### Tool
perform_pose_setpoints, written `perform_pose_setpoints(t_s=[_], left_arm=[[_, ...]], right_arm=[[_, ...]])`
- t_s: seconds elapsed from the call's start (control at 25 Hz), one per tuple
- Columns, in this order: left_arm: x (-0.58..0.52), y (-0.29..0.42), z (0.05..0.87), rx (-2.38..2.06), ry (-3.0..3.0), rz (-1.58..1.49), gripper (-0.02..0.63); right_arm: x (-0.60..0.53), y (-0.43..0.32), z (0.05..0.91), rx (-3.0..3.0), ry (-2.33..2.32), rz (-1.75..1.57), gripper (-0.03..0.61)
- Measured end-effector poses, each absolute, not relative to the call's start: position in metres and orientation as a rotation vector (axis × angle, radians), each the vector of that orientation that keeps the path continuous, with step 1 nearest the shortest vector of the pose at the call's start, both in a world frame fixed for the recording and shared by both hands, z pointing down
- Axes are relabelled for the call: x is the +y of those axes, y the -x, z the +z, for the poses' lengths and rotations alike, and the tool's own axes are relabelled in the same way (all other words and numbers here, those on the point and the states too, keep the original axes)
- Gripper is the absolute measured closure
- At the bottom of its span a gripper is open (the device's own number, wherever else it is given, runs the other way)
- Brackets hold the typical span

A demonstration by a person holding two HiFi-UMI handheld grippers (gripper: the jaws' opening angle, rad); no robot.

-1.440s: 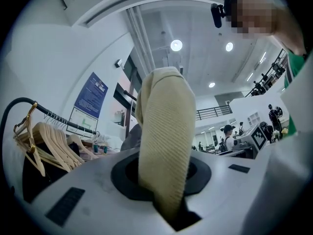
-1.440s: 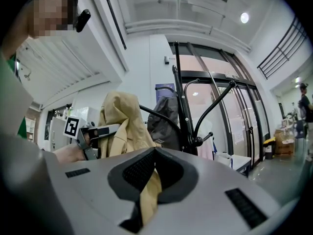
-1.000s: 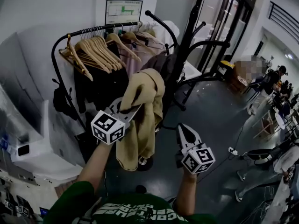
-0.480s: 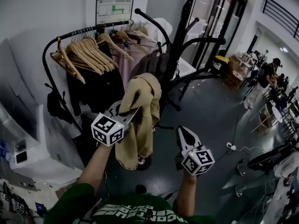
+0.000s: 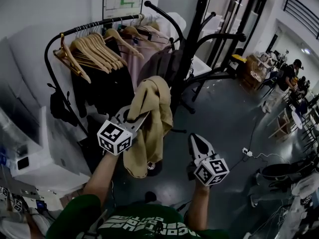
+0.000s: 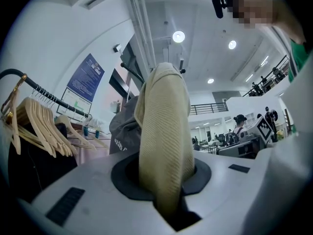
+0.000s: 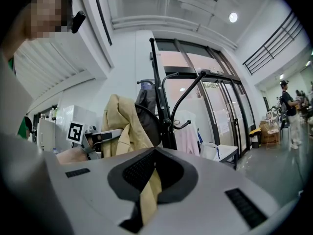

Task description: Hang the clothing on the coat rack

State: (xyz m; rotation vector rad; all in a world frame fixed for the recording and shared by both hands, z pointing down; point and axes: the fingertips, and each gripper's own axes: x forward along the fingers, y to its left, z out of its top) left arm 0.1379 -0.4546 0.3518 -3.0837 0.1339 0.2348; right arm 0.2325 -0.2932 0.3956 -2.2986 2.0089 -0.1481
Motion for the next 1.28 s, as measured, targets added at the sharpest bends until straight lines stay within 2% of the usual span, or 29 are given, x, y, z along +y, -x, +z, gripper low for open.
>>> perform_pose_setpoints(t_s=[0.48, 0.76, 1.0, 1.28], left_arm=[[-0.440, -0.125, 0.360, 0.114, 3.038, 0.256, 0.532], [-0.431, -0.111, 0.362, 0.162, 3.023, 0.254, 0.450], [-0.424, -0.090, 0.367, 0.198, 3.019, 0.251, 0.424], [-0.412, -0.060, 0.378, 0.273, 3.013, 0.215, 0.422]], right_arm=[[-0.277, -0.219, 0.407, 2.008, 2.301, -0.194, 0.571], [-0.263, -0.207, 0.408, 2.009, 2.302, -0.199, 0.571], [-0.251, -0.190, 0.412, 2.018, 2.297, -0.215, 0.571], [-0.235, -0.170, 0.420, 2.032, 2.289, -0.241, 0.571]])
